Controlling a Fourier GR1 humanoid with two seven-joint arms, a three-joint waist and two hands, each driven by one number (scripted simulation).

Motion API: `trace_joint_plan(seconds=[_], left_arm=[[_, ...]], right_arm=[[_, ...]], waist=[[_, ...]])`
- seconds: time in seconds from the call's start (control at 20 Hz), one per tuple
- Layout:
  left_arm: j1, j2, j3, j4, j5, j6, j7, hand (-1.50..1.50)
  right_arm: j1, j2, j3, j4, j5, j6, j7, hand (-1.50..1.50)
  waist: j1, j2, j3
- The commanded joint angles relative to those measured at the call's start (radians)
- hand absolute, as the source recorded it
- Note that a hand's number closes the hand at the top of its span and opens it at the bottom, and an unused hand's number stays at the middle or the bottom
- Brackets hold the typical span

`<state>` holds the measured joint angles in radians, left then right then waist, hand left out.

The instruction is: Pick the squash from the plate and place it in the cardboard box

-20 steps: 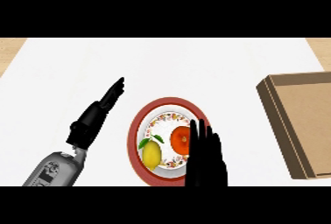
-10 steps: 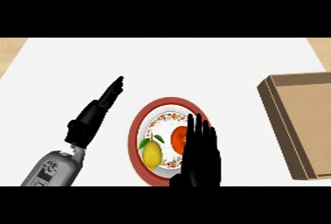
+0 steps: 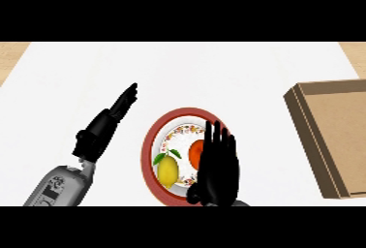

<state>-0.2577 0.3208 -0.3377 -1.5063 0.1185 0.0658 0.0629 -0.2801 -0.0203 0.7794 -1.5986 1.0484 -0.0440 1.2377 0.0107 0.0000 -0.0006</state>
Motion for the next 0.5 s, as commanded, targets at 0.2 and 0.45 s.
trace_joint_plan(seconds=[0.2, 0.45], left_arm=[[0.002, 0.014, 0.037, 0.004, -0.003, -0.018, -0.002, 0.00], [0.000, -0.019, 0.017, 0.014, -0.024, -0.021, -0.014, 0.00]], right_arm=[[0.003, 0.019, 0.058, 0.090, -0.065, -0.089, 0.228, -1.50], [-0.043, 0.019, 0.047, 0.143, -0.097, -0.125, 0.225, -1.50]], waist=[[0.005, 0.000, 0.000], [0.004, 0.002, 0.000]])
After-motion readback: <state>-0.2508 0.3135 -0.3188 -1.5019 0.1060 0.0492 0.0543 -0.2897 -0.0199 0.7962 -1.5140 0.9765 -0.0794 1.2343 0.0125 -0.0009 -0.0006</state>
